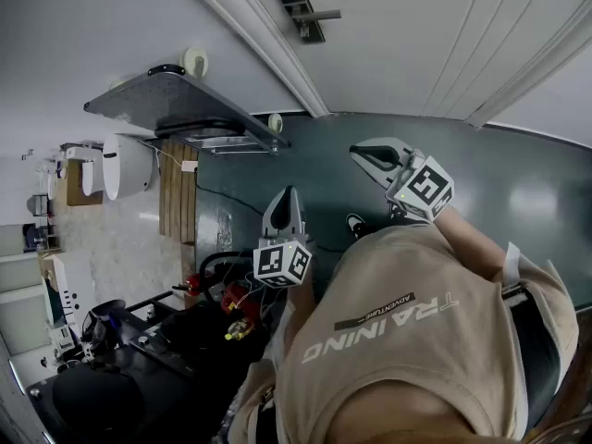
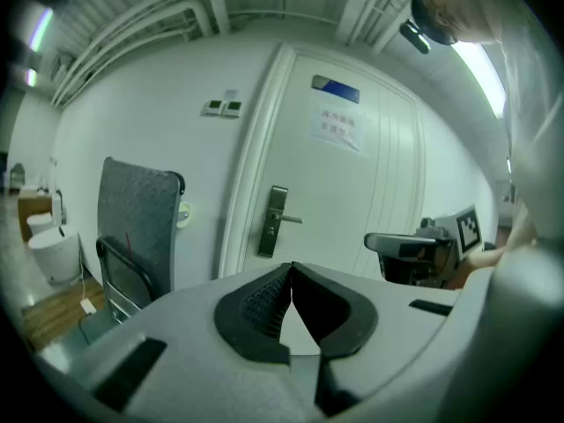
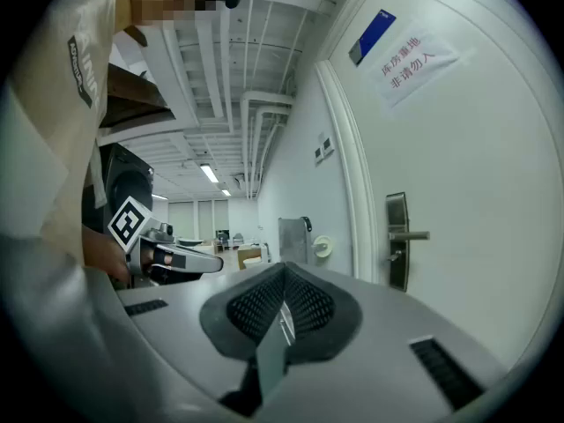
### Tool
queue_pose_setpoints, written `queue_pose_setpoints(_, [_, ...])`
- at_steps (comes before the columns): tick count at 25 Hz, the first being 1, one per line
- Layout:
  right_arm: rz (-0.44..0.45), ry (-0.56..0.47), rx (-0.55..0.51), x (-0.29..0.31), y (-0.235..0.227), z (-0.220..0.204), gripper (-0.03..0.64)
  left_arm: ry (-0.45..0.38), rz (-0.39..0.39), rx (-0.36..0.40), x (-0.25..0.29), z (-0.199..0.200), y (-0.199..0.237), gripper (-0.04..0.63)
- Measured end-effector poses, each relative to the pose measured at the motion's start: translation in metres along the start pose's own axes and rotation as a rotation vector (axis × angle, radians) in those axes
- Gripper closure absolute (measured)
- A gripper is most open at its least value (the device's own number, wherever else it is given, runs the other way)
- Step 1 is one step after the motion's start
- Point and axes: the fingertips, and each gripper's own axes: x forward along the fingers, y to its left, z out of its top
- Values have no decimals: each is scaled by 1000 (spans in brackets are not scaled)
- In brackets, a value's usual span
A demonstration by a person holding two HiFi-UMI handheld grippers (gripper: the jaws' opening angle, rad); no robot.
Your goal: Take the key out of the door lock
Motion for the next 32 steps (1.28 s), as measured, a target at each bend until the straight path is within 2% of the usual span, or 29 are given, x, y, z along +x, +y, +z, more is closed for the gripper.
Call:
queue_pose_setpoints(2, [-38, -9, 5, -3, 2, 7, 603, -31, -7, -25, -3, 12, 1, 586])
queue_pose_setpoints(4, [-56, -8, 16, -4, 4, 12, 603, -48, -19, 23, -1, 26, -2, 586])
queue_pose_setpoints(6, [-67, 0, 19, -3, 3, 14, 603, -61, -62, 79, 8, 40, -12, 586])
queue_pose_setpoints(9, [-106, -5, 25, 0, -4, 19, 603, -78, -141, 74, 19, 51, -21, 586])
queue_pose_setpoints(13, [-168, -10, 46, 3, -3, 18, 603, -53, -153, 47, 15, 42, -4, 586])
queue_pose_setpoints(18, [-200, 17, 60, 10, 12, -2, 603, 7, -143, 12, 9, 15, 29, 586])
queue_pose_setpoints(24, [-180, 60, 110, 21, 29, -27, 603, 8, -163, 38, 1, 10, 34, 586])
queue_pose_setpoints(32, [-110, 127, 124, 71, 13, -45, 603, 82, -137, 5, 32, -6, 59, 586])
